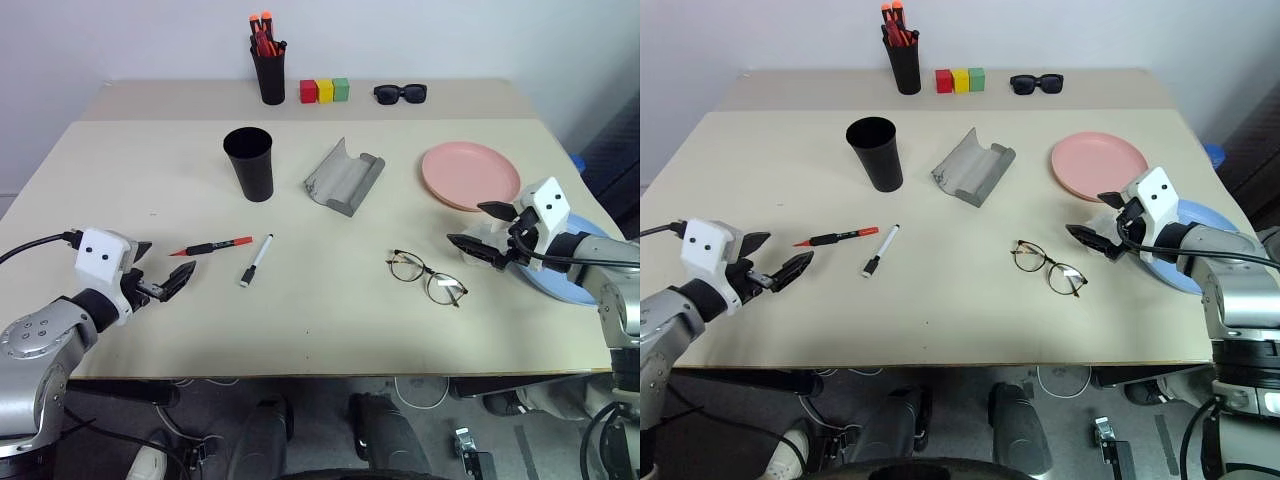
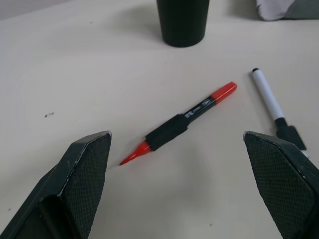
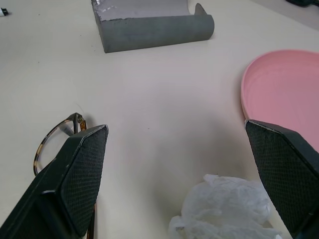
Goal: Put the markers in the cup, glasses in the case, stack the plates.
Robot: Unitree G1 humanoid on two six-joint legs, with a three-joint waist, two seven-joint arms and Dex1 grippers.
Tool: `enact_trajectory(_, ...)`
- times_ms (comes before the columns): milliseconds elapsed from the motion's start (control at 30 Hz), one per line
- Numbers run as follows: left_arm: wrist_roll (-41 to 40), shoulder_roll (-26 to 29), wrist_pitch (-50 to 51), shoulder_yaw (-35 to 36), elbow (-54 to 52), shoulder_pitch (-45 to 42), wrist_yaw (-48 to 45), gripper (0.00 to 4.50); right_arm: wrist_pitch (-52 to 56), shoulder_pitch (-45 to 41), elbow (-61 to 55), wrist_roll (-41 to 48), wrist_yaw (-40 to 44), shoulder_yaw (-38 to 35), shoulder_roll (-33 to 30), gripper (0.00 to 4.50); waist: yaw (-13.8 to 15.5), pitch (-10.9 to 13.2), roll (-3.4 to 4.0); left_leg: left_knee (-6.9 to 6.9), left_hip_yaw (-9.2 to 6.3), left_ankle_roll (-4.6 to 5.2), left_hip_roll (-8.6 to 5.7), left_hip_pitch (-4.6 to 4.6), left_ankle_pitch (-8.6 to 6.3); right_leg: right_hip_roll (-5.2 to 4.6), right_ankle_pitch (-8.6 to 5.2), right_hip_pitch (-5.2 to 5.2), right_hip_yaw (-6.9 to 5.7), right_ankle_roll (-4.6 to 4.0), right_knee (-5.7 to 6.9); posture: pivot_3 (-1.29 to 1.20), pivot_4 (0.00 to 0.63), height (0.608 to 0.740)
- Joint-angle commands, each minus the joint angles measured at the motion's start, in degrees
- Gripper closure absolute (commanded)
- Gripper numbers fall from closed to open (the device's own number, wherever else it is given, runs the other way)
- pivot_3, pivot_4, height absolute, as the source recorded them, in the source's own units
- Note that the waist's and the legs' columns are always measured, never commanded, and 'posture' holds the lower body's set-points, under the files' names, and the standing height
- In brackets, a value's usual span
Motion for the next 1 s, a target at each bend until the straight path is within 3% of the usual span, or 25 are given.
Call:
enact_trajectory(33,-0.8,-0.4,-0.3,1.6,-2.0,0.7,0.7,0.14,-0.9,-2.0,0.1,0.0,0.0,-0.1,-0.4,0.0,0.0,0.0,0.0,0.0,0.0,0.0,0.0,0.0,0.0,0.0,0.0,0.0,0.0,0.0,0.0,0.0,0.15,0.74)
enact_trajectory(600,-1.2,-1.1,1.1,-4.7,-4.1,-3.1,2.8,0.14,-0.8,-4.9,-2.3,0.0,-1.8,4.5,3.8,0.0,0.0,0.0,0.0,0.03,0.0,0.0,-0.01,0.01,0.0,0.02,0.01,0.02,0.0,0.01,0.01,0.0,0.15,0.74)
enact_trajectory(933,-0.4,0.8,11.2,-15.2,-5.8,-12.2,5.0,0.06,1.8,-0.7,-16.1,-0.7,-5.0,11.9,9.4,0.0,0.0,0.0,-0.01,0.04,-0.05,0.0,-0.02,0.01,0.0,0.04,0.03,0.04,-0.01,0.05,0.04,0.0,0.15,0.74)
enact_trajectory(1000,-0.2,1.2,16.9,-17.5,-4.7,-15.8,6.7,0.06,3.0,0.2,-19.6,-1.0,-7.0,14.3,11.5,0.0,-0.1,0.0,-0.01,0.04,-0.09,0.0,-0.02,0.01,0.0,0.06,0.03,0.03,-0.03,0.05,0.06,0.0,0.15,0.74)
